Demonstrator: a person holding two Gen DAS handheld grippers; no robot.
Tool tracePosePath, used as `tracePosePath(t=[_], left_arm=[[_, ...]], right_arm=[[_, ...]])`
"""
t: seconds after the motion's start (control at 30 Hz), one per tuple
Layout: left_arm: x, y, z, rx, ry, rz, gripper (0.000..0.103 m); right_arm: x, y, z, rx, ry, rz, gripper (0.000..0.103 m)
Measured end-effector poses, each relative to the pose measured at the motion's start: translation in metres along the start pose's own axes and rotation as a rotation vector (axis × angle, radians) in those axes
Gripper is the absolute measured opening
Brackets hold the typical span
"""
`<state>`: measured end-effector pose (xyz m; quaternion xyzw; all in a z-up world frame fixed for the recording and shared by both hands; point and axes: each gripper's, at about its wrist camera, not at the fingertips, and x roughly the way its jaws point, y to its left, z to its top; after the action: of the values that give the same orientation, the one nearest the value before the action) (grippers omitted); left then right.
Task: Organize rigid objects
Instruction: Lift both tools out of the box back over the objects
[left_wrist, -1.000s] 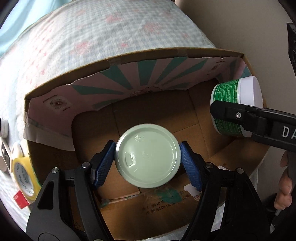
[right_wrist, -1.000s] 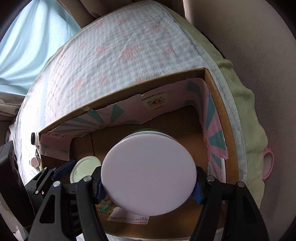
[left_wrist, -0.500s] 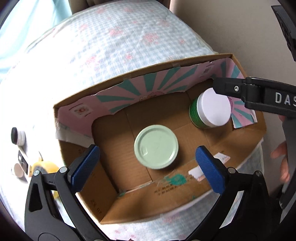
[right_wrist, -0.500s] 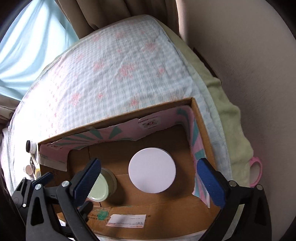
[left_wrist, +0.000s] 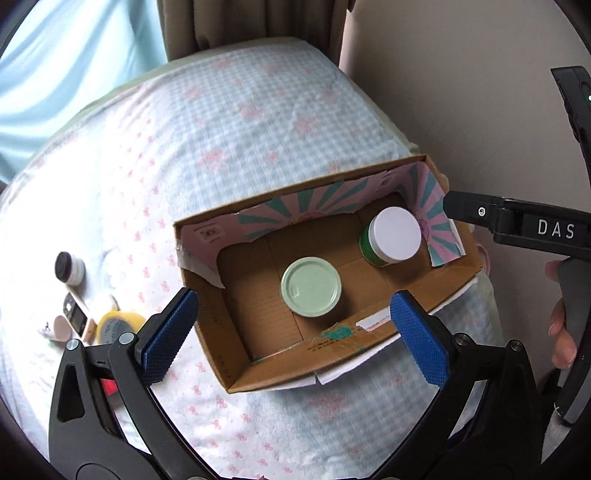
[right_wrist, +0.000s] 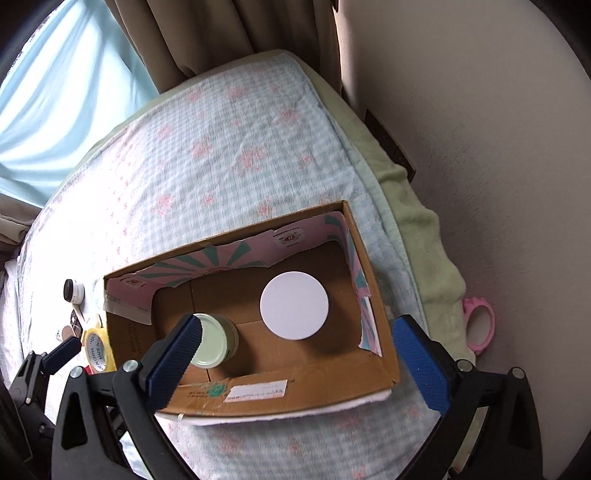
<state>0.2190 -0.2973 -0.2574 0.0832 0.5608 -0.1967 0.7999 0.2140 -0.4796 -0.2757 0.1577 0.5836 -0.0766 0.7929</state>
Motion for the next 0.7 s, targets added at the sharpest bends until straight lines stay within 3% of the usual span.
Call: tracePosePath(t=[0.37, 0.7], left_arm=[[-0.095, 0.018, -0.025, -0.029, -0.104, 0.032, 0.103], [-0.159, 0.104, -0.079, -0.139, -0.159, 0.061, 0.103]], right_arm=[[-0.075, 0.035, -0.029, -0.073, -0.096, 0.006, 0.103], [-0.13, 0.101, -0.066, -0.17, -0.16, 0.061, 0.103]])
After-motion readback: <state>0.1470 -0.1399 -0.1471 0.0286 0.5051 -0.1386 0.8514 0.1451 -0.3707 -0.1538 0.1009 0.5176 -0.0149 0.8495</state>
